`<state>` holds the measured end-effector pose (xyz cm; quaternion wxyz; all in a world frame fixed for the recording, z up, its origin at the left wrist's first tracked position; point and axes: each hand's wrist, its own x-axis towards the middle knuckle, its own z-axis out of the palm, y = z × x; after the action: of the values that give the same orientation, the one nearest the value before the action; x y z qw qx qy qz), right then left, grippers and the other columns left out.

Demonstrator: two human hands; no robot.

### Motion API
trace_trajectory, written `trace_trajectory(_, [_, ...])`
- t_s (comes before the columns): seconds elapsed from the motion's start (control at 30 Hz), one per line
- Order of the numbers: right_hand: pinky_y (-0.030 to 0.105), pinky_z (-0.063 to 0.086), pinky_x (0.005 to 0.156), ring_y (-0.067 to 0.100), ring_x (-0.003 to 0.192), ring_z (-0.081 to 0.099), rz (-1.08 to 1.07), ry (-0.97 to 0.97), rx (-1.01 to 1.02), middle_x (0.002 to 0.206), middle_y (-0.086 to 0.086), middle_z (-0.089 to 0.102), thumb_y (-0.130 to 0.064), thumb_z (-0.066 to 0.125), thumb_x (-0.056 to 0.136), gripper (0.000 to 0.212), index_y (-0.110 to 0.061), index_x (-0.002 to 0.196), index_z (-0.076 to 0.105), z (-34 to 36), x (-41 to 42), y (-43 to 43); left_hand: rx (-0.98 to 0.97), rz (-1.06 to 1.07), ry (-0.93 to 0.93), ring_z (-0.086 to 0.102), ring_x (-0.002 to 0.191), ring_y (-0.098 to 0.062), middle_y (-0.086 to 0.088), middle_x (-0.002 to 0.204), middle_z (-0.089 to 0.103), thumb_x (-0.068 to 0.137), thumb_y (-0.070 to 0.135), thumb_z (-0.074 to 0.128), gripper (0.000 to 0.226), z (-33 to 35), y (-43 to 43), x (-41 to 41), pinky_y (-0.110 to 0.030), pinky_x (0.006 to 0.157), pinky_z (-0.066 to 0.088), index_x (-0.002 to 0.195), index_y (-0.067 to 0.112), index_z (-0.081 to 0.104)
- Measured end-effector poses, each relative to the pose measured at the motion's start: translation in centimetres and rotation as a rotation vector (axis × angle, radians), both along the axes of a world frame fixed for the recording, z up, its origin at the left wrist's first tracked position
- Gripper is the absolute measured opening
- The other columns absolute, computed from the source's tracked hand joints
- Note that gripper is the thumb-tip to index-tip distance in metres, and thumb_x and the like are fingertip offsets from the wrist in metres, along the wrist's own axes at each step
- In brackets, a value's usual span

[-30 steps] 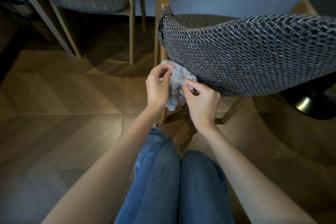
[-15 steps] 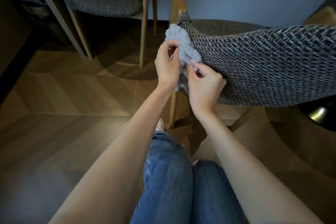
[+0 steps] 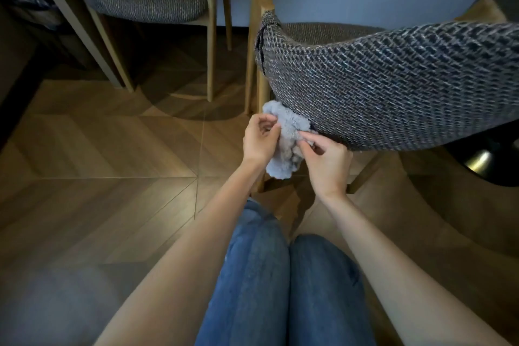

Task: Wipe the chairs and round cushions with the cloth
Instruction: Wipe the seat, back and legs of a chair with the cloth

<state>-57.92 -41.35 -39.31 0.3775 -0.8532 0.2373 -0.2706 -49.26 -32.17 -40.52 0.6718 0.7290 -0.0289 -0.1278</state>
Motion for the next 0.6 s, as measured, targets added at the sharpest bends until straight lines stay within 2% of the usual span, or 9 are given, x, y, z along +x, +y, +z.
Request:
trace_trajectory(0.07, [0.000, 0.039, 0.078, -0.004, 0.086, 0.062, 0.008, -0.054, -0.046, 0.095, -0.008, 0.073, -0.004, 0.071, 0.083, 0.018, -0.012, 0.098, 0.077, 0.8, -1.8, -0.4, -0.034, -0.007, 0.031, 0.059, 0.084, -0.011, 0.004, 0.089, 0.062, 0.091, 0.012, 0.062, 0.013, 0.6, 0.7, -2.1, -0.033, 0.085, 0.051, 0.097, 0.016, 0.051])
trace_trajectory(0.13, [0.004, 0.043, 0.079, -0.005, 0.088, 0.062, 0.001, -0.111, -0.026, 0.095, -0.011, 0.071, 0.001, 0.068, 0.083, 0.020, -0.012, 0.095, 0.077, 1.8, -3.7, -0.9, -0.039, -0.053, 0.004, 0.063, 0.082, -0.015, -0.001, 0.087, 0.067, 0.090, 0.016, 0.065, 0.015, 1.5, 1.1, -4.3, -0.036, 0.082, 0.053, 0.095, 0.020, 0.051])
trace_trajectory(0.23, [0.010, 0.047, 0.079, -0.008, 0.091, 0.062, -0.033, -0.169, 0.048, 0.095, -0.018, 0.068, 0.004, 0.065, 0.084, 0.024, -0.016, 0.093, 0.074, 3.8, -7.1, -2.0, -0.046, -0.155, -0.135, 0.065, 0.085, -0.010, 0.004, 0.097, 0.066, 0.089, 0.015, 0.066, 0.016, 4.3, 0.8, -7.4, -0.027, 0.079, 0.052, 0.098, 0.017, 0.054])
trace_trajectory(0.33, [0.015, 0.049, 0.079, 0.005, 0.095, 0.064, -0.088, -0.196, 0.028, 0.094, -0.022, 0.067, 0.000, 0.065, 0.086, 0.029, -0.027, 0.093, 0.070, 5.6, -10.7, -3.3, -0.034, -0.237, -0.268, 0.061, 0.084, 0.003, 0.012, 0.096, 0.063, 0.090, 0.012, 0.065, 0.018, 7.4, 0.2, -10.1, -0.015, 0.077, 0.048, 0.104, 0.015, 0.054])
trace_trajectory(0.4, [0.021, 0.050, 0.080, 0.010, 0.097, 0.064, -0.112, -0.214, 0.032, 0.096, -0.023, 0.066, -0.002, 0.063, 0.087, 0.029, -0.030, 0.094, 0.068, 6.6, -12.7, -4.2, -0.023, -0.255, -0.349, 0.059, 0.084, 0.004, 0.010, 0.098, 0.061, 0.091, 0.012, 0.063, 0.021, 9.1, -0.2, -11.6, -0.011, 0.074, 0.046, 0.109, 0.015, 0.053])
trace_trajectory(0.5, [0.016, 0.046, 0.080, -0.002, 0.097, 0.059, -0.163, -0.292, -0.001, 0.099, -0.019, 0.063, 0.000, 0.060, 0.088, 0.025, -0.023, 0.097, 0.064, 8.8, -15.4, -5.8, -0.007, -0.238, -0.534, 0.057, 0.097, -0.006, 0.004, 0.117, 0.050, 0.091, 0.016, 0.064, 0.035, 11.5, -1.3, -13.4, -0.011, 0.072, 0.047, 0.123, 0.018, 0.048])
trace_trajectory(0.6, [0.014, 0.046, 0.082, -0.009, 0.098, 0.057, -0.179, -0.359, 0.022, 0.106, -0.017, 0.060, 0.000, 0.059, 0.089, 0.029, -0.020, 0.111, 0.058, 11.5, -16.6, -7.9, 0.010, -0.159, -0.713, 0.044, 0.119, -0.010, -0.001, 0.142, 0.029, 0.091, 0.020, 0.065, 0.055, 13.5, -3.0, -14.4, -0.020, 0.074, 0.053, 0.139, 0.024, 0.039])
